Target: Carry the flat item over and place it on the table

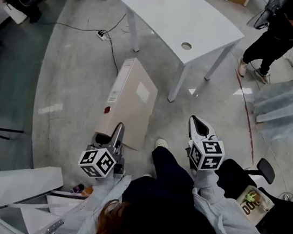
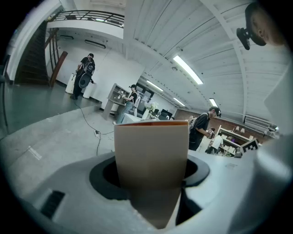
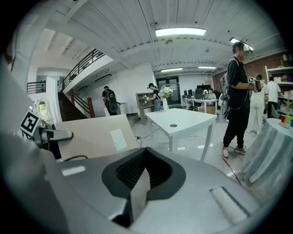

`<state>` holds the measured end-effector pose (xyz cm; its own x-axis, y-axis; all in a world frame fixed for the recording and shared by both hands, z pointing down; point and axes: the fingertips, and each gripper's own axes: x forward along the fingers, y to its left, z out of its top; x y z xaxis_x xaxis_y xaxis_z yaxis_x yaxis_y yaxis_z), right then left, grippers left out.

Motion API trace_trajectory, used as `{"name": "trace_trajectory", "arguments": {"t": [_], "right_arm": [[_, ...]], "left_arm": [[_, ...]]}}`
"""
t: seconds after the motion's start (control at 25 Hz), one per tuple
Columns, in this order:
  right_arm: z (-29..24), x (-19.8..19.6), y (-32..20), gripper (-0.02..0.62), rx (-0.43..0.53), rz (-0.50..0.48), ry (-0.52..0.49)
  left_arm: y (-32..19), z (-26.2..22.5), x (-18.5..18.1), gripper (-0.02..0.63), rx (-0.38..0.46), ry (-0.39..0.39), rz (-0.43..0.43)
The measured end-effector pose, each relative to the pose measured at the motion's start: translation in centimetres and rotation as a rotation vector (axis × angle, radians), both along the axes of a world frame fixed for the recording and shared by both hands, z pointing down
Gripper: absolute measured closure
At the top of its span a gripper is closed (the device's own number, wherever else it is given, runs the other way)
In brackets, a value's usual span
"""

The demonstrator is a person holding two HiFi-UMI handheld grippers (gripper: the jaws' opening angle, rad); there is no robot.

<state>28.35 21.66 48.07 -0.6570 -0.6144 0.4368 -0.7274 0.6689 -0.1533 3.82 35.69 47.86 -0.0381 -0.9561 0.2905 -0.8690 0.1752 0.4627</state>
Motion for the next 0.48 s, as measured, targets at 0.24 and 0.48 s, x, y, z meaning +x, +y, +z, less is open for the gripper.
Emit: {"name": "trace_trajectory", "arguments": {"t": [0.24,0.48], "right_arm": [[0.5,2.3,10.9,0.586,-0.017,0.002,-0.033],[0.7,4.3,17.1,0.586,-0.029,0.04,-0.067]], "left_arm": [[9.0,0.9,2.0,0.328,-0.022,-0.017,-0.007],[14.1,0.9,3.4,0.328,-0.029,-0.012,0.011]]}}
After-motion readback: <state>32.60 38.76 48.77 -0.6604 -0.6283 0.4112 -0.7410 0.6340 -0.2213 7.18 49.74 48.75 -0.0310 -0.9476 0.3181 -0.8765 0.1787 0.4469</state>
